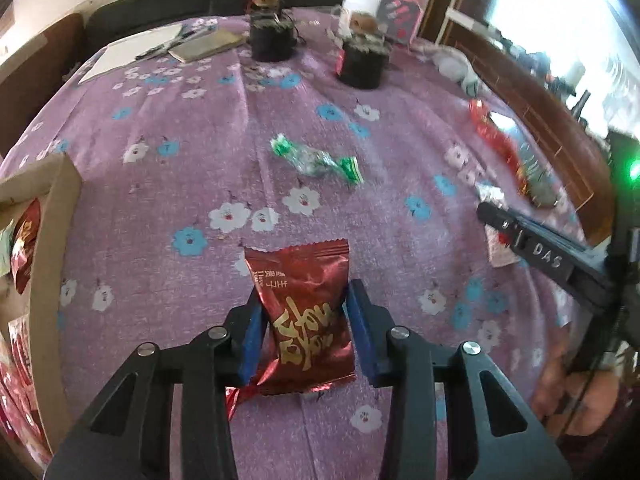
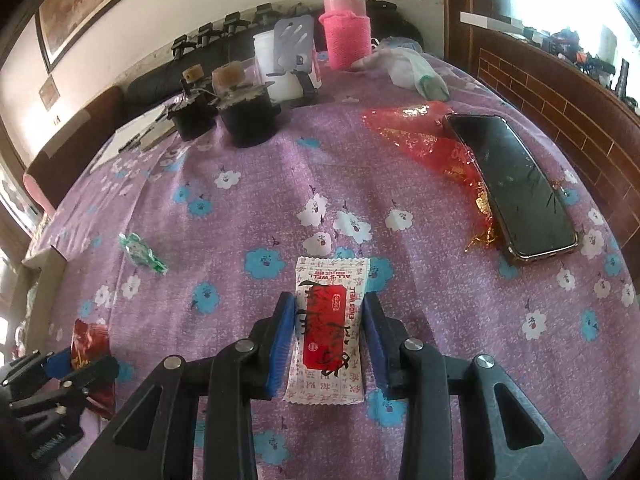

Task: Organize snacks
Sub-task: 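Carry both packets to the cardboard tray and open both tools to release them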

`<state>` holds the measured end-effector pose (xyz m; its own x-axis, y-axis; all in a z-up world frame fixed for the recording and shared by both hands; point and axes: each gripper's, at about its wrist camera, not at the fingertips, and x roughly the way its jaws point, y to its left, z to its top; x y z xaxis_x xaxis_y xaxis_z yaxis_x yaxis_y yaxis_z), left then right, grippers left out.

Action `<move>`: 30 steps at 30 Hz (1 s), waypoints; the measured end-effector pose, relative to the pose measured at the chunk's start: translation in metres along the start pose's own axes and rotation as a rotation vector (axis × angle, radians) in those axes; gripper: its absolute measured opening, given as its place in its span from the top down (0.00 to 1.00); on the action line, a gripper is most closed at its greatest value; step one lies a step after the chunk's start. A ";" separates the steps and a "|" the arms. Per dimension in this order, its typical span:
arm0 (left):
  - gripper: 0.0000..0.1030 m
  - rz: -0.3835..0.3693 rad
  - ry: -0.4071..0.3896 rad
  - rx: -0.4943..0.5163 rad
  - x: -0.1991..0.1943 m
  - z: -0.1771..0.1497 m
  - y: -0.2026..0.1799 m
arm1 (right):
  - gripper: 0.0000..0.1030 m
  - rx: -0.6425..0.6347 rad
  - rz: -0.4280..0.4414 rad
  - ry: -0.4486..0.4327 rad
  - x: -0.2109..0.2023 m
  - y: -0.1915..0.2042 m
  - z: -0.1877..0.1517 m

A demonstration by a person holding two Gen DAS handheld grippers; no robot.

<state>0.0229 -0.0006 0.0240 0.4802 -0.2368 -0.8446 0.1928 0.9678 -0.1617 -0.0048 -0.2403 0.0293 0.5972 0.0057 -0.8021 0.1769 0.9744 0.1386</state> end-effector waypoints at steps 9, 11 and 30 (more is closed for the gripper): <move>0.65 -0.205 -0.134 -0.135 -0.060 -0.004 0.023 | 0.66 0.096 0.313 -0.059 -0.017 -0.006 0.003; 0.65 -0.225 -0.163 -0.150 -0.074 -0.008 0.030 | 0.66 0.092 0.330 -0.068 -0.019 -0.003 0.003; 0.64 0.031 -0.387 -0.442 -0.192 -0.099 0.201 | 0.66 0.031 0.237 -0.063 -0.013 0.018 -0.011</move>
<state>-0.1157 0.2479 0.1029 0.7736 -0.1415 -0.6177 -0.1611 0.8988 -0.4077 -0.0177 -0.2207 0.0358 0.6719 0.2185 -0.7077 0.0494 0.9402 0.3372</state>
